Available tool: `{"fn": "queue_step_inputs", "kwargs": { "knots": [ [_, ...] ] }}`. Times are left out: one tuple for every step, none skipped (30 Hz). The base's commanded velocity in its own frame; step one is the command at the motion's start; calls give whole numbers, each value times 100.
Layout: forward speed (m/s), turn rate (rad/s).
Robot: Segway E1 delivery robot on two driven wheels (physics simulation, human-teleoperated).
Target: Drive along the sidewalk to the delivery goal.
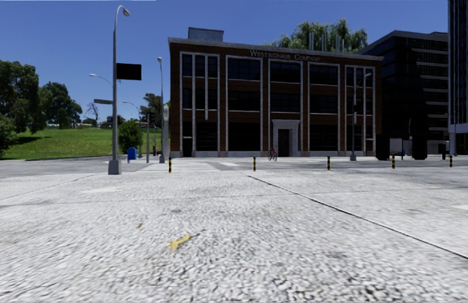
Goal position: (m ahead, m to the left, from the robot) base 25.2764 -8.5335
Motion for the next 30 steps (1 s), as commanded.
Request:
{"fn": "queue_step_inputs", "kwargs": {
  "knots": [
    [200, 0],
    [200, 0],
    [200, 0],
    [200, 0],
    [200, 0],
    [200, 0],
    [200, 0],
    [200, 0],
    [200, 0],
    [200, 0],
    [200, 0],
    [200, 0],
    [200, 0],
    [200, 0],
    [200, 0],
    [200, 0],
    [200, 0],
    [200, 0],
    [200, 0],
    [200, 0],
    [200, 0],
    [200, 0],
    [200, 0],
    [200, 0],
    [200, 0],
    [200, 0],
    [200, 0],
    [200, 0],
    [200, 0],
    [200, 0]
  ]
}}
